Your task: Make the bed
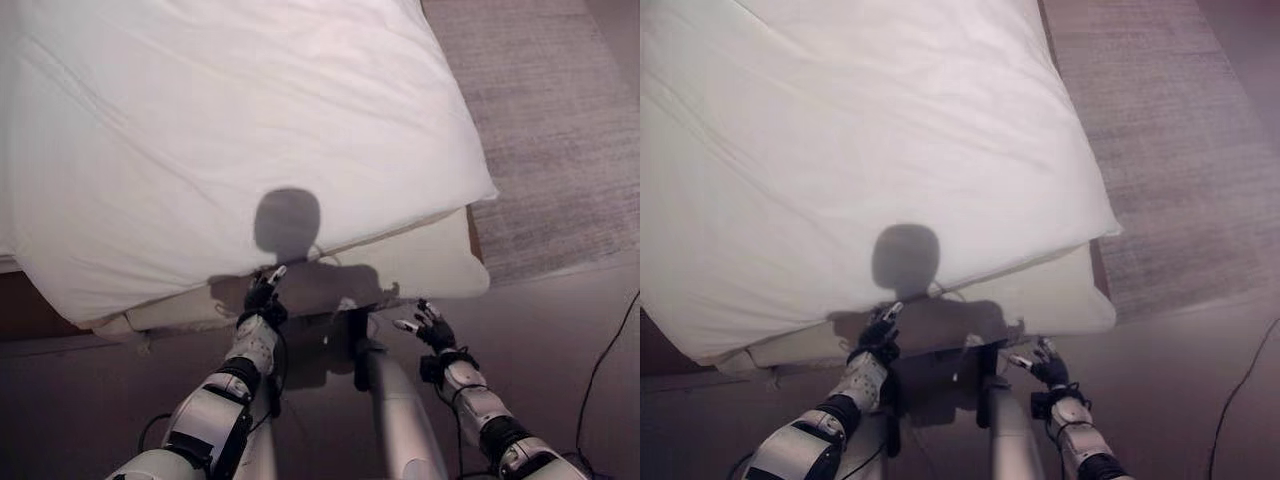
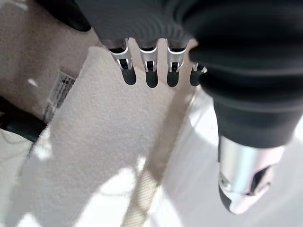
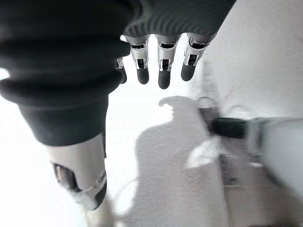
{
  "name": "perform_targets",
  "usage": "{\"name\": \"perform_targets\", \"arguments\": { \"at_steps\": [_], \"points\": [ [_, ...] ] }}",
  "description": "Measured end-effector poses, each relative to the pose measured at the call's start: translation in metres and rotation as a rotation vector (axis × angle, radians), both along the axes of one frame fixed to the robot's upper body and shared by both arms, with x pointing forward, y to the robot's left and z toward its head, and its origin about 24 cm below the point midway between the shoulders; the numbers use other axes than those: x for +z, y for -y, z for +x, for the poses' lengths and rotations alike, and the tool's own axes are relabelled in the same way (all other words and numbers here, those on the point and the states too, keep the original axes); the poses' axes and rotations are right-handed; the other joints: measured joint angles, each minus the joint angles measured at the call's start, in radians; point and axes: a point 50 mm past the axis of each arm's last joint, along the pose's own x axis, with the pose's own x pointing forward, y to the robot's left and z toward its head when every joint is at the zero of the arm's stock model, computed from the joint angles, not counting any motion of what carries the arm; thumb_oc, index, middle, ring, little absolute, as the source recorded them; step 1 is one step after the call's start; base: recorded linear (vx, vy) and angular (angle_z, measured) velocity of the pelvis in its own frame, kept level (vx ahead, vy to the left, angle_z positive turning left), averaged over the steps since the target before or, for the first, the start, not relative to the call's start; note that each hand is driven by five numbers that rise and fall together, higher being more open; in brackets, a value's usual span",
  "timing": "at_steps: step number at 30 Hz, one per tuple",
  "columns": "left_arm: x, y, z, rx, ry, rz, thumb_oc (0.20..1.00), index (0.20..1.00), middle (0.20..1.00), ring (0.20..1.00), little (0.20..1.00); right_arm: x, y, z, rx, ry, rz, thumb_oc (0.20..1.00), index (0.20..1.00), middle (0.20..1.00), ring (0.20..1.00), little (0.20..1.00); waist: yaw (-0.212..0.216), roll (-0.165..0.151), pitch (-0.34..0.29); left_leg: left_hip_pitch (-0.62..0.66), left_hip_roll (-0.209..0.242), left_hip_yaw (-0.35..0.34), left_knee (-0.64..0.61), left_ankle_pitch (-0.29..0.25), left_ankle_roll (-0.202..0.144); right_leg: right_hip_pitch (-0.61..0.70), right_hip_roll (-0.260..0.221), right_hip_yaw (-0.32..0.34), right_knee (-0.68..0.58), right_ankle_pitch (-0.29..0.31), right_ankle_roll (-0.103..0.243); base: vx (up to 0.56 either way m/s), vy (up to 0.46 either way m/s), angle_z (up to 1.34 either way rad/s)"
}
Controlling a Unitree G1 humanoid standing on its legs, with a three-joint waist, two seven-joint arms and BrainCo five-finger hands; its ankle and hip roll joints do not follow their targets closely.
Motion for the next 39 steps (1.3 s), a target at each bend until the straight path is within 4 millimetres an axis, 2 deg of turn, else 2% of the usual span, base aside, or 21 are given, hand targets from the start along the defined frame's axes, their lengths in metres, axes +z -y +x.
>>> {"name": "perform_targets", "arguments": {
  "at_steps": [3,6,8,11,13,17,22,23,35,37,39],
  "points": [
    [0.018,-0.01,0.013,0.119,0.043,-0.082,1.0,1.0,1.0,1.0,1.0,0.021,-0.009,0.006,-0.026,0.115,0.117,1.0,1.0,1.0,1.0,1.0,-0.022,-0.014,-0.001,-0.058,0.005,0.007,0.027,-0.007,0.003,-0.048,0.004,0.006,-0.003,0.014,0.002,0.01,0.024,-0.1],
    [0.03,-0.013,0.021,0.156,0.062,-0.102,1.0,1.0,1.0,1.0,1.0,0.028,-0.011,0.007,-0.036,0.149,0.173,1.0,1.0,1.0,1.0,1.0,-0.048,-0.026,-0.001,-0.07,0.007,0.019,0.038,-0.009,0.005,-0.059,0.006,0.017,-0.01,0.026,-0.001,0.0,0.02,-0.1],
    [0.042,-0.015,0.028,0.176,0.091,-0.11,1.0,1.0,1.0,1.0,1.0,0.036,-0.013,0.006,-0.029,0.194,0.208,1.0,1.0,1.0,1.0,1.0,-0.05,-0.028,-0.001,-0.085,0.011,0.02,0.051,-0.017,0.003,-0.067,0.009,0.019,-0.01,0.028,-0.001,0.0,0.002,-0.07],
    [0.047,-0.016,0.031,0.186,0.098,-0.115,1.0,1.0,1.0,1.0,1.0,0.036,-0.013,0.004,-0.03,0.196,0.214,1.0,1.0,1.0,1.0,1.0,-0.051,-0.032,-0.002,-0.086,0.011,0.02,0.053,-0.018,0.003,-0.07,0.01,0.02,-0.01,0.028,0.0,0.0,0.0,0.0],
    [0.056,-0.018,0.037,0.23,0.115,-0.171,1.0,1.0,1.0,1.0,1.0,0.042,-0.015,0.005,-0.02,0.228,0.224,1.0,1.0,1.0,1.0,1.0,-0.052,-0.041,-0.009,-0.107,0.014,0.02,0.058,-0.021,0.001,-0.089,0.012,0.02,-0.01,0.027,0.001,0.0,0.011,-0.04],
    [0.072,-0.033,0.043,0.296,0.159,-0.184,1.0,1.0,1.0,1.0,1.0,0.049,-0.017,0.007,-0.012,0.262,0.233,1.0,1.0,1.0,1.0,1.0,-0.073,-0.063,-0.022,-0.157,0.019,0.019,0.081,-0.022,0.0,-0.131,0.018,0.022,-0.004,0.038,0.0,0.0,0.01,-0.02],
    [0.079,-0.033,0.046,0.336,0.17,-0.208,1.0,1.0,1.0,1.0,1.0,0.048,-0.016,0.006,-0.017,0.258,0.241,1.0,1.0,1.0,1.0,1.0,-0.075,-0.065,-0.023,-0.169,0.02,0.019,0.091,-0.024,0.0,-0.143,0.019,0.024,0.0,0.039,-0.001,0.0,0.0,0.0],
    [0.08,-0.033,0.046,0.338,0.17,-0.207,0.2,0.2,0.2,0.2,0.2,0.048,-0.016,0.006,-0.018,0.258,0.243,1.0,1.0,1.0,1.0,1.0,-0.075,-0.065,-0.023,-0.17,0.021,0.019,0.092,-0.025,0.0,-0.143,0.019,0.024,-0.001,0.038,-0.001,0.0,0.0,0.0],
    [0.096,-0.038,0.049,0.399,0.246,-0.261,0.2,0.2,0.2,0.2,0.2,0.051,-0.021,0.006,0.009,0.27,0.247,1.0,1.0,1.0,1.0,1.0,-0.068,-0.066,-0.024,-0.197,0.028,0.026,0.098,-0.025,-0.001,-0.167,0.026,0.03,-0.012,0.055,-0.005,-0.01,0.002,-0.02],
    [0.098,-0.033,0.049,0.408,0.259,-0.282,0.2,0.2,0.2,0.2,0.2,0.051,-0.021,0.006,0.009,0.27,0.247,1.0,1.0,1.0,1.0,1.0,-0.069,-0.066,-0.024,-0.192,0.028,0.027,0.091,-0.024,-0.001,-0.164,0.026,0.03,-0.012,0.056,-0.006,0.0,0.0,0.0],
    [0.097,-0.021,0.044,0.41,0.293,-0.352,0.2,0.2,0.2,0.2,0.2,0.05,-0.022,0.006,0.009,0.267,0.251,1.0,1.0,1.0,1.0,1.0,-0.049,-0.066,-0.024,-0.173,0.027,0.029,0.078,-0.021,-0.001,-0.153,0.025,0.03,-0.013,0.057,-0.008,0.0,0.0,0.0]
  ]
}}
